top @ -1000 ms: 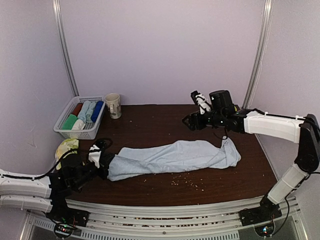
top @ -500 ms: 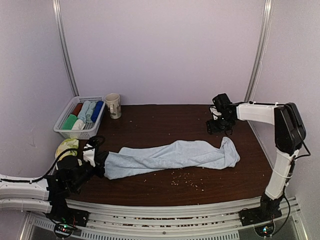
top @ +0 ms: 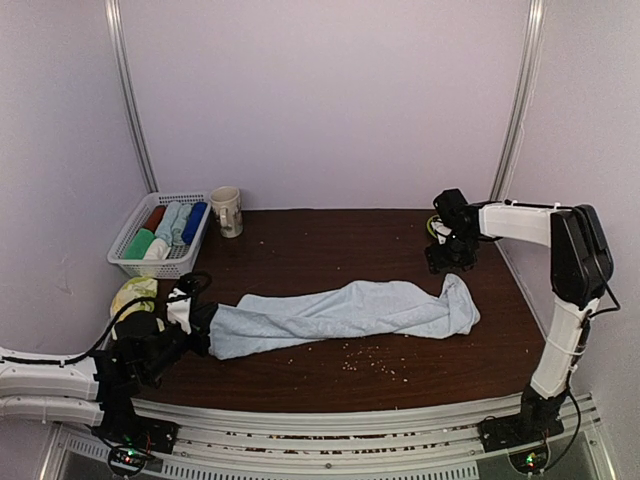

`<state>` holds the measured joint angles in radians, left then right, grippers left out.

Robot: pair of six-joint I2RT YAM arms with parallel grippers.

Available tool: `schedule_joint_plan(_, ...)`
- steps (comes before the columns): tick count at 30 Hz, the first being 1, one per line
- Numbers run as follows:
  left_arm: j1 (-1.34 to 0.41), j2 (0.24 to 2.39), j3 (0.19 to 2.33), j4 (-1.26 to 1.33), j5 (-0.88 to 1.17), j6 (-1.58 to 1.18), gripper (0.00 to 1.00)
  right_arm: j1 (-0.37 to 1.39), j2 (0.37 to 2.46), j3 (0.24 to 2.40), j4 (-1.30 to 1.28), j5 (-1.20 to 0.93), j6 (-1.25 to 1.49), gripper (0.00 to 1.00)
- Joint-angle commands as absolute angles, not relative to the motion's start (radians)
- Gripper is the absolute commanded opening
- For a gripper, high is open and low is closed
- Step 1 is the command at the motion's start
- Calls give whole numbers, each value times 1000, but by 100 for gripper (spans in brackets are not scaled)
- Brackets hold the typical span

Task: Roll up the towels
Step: Flatten out the towel at the center of the board.

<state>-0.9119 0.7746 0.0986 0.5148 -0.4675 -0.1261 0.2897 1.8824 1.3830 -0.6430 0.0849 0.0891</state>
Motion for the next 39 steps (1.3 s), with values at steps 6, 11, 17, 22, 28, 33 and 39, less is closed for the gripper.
schedule_joint_plan(6, -914, 778, 109, 552, -468, -135, 0, 213, 1861, 1287, -681, -41, 71, 62)
schedule_joint_plan(11, -914, 778, 110, 555, -462, -137, 0, 213, 1872, 1256, -655, -152, 72, 23)
schedule_joint_plan(17, -914, 779, 110, 556, -463, -138, 0, 215, 1773, 1221, -572, -221, 88, 0)
schedule_joint_plan(22, -914, 778, 111, 543, -514, -149, 0, 237, 1599, 1165, -449, -344, 83, 0)
schedule_joint_plan(28, -914, 770, 114, 507, -634, -185, 0, 378, 1339, 966, -288, -460, 53, 0)
schedule_joint_plan(33, -914, 763, 110, 494, -673, -202, 0, 598, 1195, 778, -250, -413, 28, 1)
schedule_joint_plan(39, -913, 762, 113, 492, -676, -202, 0, 876, 1301, 774, -334, -165, 68, 14)
